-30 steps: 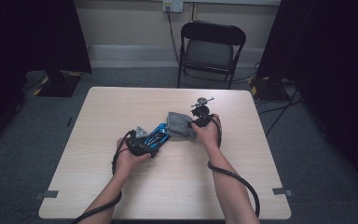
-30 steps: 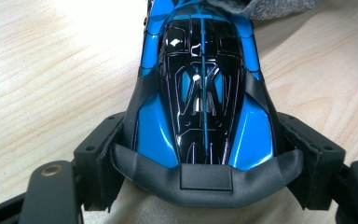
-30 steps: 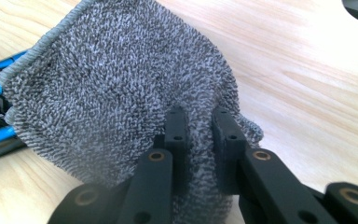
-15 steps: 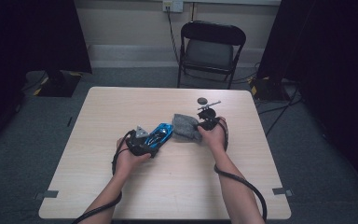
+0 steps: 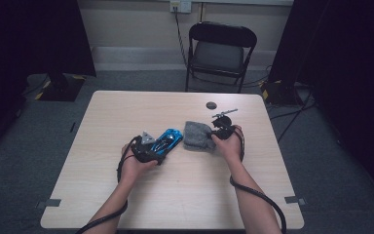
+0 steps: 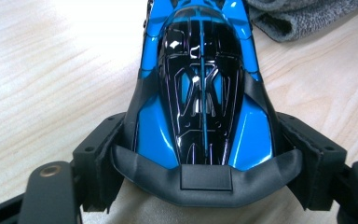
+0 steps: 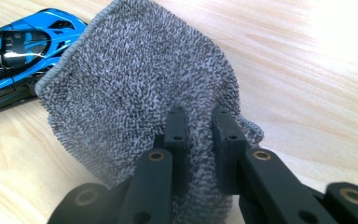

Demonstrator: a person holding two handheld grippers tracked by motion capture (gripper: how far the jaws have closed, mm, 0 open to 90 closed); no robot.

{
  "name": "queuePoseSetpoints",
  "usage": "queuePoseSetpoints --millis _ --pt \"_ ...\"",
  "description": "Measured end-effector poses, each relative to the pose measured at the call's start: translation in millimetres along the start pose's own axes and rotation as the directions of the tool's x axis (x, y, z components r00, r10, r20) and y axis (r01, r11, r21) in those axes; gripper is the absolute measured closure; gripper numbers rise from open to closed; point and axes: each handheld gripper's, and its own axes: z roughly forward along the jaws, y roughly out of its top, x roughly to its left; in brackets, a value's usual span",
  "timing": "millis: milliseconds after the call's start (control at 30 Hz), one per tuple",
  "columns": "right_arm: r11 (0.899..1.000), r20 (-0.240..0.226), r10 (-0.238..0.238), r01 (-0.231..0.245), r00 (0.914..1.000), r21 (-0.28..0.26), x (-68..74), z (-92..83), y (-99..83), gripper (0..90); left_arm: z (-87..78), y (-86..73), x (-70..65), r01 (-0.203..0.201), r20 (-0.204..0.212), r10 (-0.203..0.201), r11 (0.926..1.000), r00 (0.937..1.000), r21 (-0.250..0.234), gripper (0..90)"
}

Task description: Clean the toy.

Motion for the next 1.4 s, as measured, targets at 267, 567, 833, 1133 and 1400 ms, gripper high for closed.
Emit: queuePoseSetpoints --millis 267,567,833,1133,1400 --pt "1.0 -0.012 0.003 -0.003 0.9999 -0.013 -0.1 -5.2 -1.2 78.1 -6.8 5.6 0.0 -0.002 0.019 0.002 1.0 0.9998 0.003 19.7" --pt "0.999 -0.032 0.004 -0.006 0.9995 -0.036 -0.6 -13.8 -6.4 78.1 -20.1 13.0 2.4 -0.006 0.025 0.005 0.9984 0.9997 0.057 23.8" --pt "0.999 -0.04 0.009 -0.011 0.9992 -0.053 -3.8 -23.8 -10.9 78.1 -24.5 12.9 2.5 0.023 0.044 -0.026 0.9981 0.9987 0.058 23.3" --pt "0.998 -0.048 0.012 -0.015 0.9988 -0.063 -4.7 -27.5 -9.1 78.0 -33.7 19.9 3.5 0.044 0.077 -0.044 0.999 0.9961 -0.007 21.3" --pt "0.998 -0.055 0.01 -0.014 0.9985 -0.06 -4.6 -28.6 -10.9 78.0 -34.5 34.5 3.5 0.051 0.088 -0.046 0.9975 0.995 -0.049 27.9"
